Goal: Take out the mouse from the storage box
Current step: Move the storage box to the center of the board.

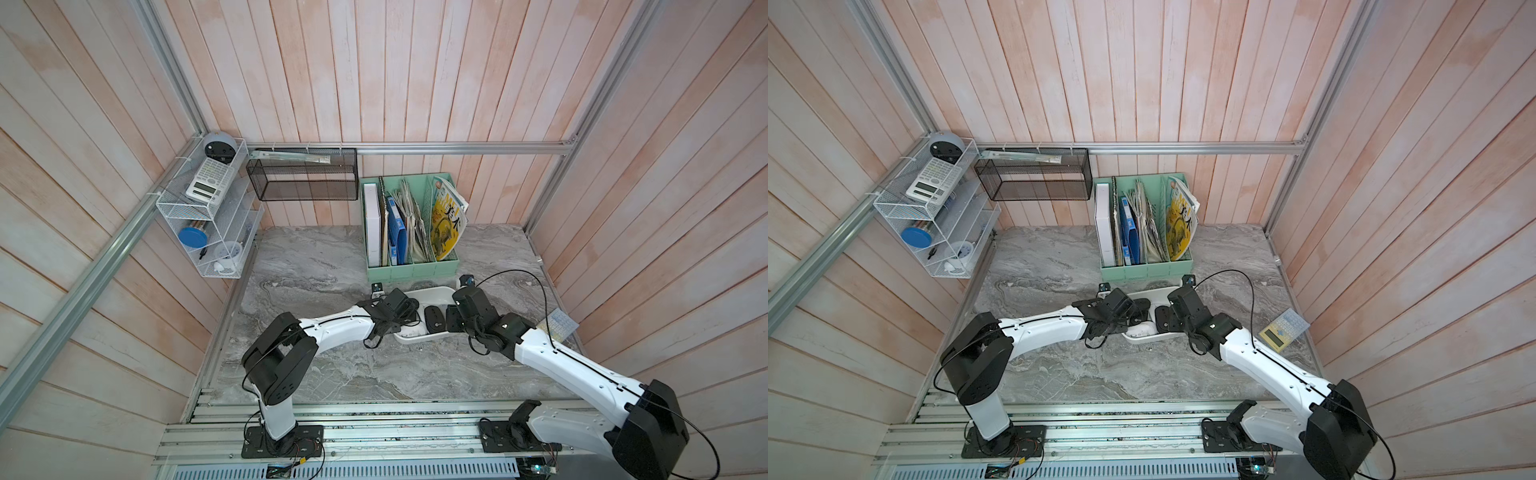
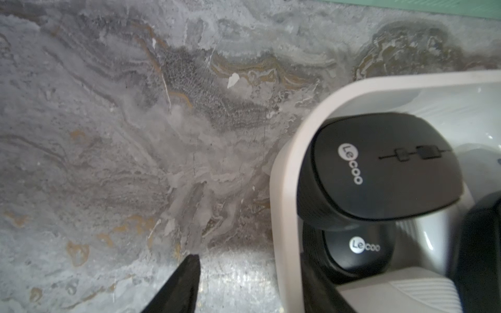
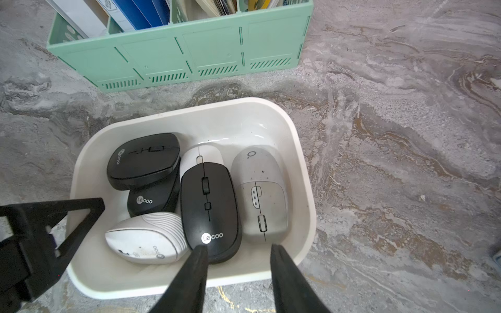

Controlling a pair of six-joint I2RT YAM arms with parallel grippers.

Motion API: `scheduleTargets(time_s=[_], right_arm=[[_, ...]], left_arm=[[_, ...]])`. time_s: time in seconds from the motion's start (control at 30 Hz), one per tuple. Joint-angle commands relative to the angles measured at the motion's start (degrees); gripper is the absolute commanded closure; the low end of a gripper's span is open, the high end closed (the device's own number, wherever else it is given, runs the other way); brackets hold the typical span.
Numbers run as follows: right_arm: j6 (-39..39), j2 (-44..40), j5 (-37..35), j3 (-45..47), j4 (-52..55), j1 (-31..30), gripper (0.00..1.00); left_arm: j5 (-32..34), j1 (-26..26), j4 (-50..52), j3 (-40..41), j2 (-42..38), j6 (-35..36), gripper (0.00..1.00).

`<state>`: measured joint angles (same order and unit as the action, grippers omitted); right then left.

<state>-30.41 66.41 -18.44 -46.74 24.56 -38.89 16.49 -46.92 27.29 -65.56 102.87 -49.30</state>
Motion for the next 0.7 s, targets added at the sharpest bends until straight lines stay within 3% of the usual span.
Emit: scheduleTargets(time_s=[0.0, 0.33, 0.5, 0.67], right_arm=[[0.2, -1.8, 0.0, 1.0, -0.5, 0.2, 0.56], [0.7, -1.9, 0.7, 1.4, -1.0, 0.1, 0.55], [1.7, 0.0, 5.8, 0.8, -2.5, 0.2, 0.54], [1.2, 3.7, 10.3, -0.7, -3.5, 0.0, 0.53]], left_arm=[[0.8, 1.3, 0.1, 0.9, 1.2, 0.3, 0.48], [2.2, 2.6, 0.9, 2.9, -0.5, 0.9, 0.68], [2.3, 5.3, -1.0, 8.9, -6.0, 3.5, 0.78], [1.6, 9.2, -2.7, 15.4, -13.3, 7.5, 0.79]])
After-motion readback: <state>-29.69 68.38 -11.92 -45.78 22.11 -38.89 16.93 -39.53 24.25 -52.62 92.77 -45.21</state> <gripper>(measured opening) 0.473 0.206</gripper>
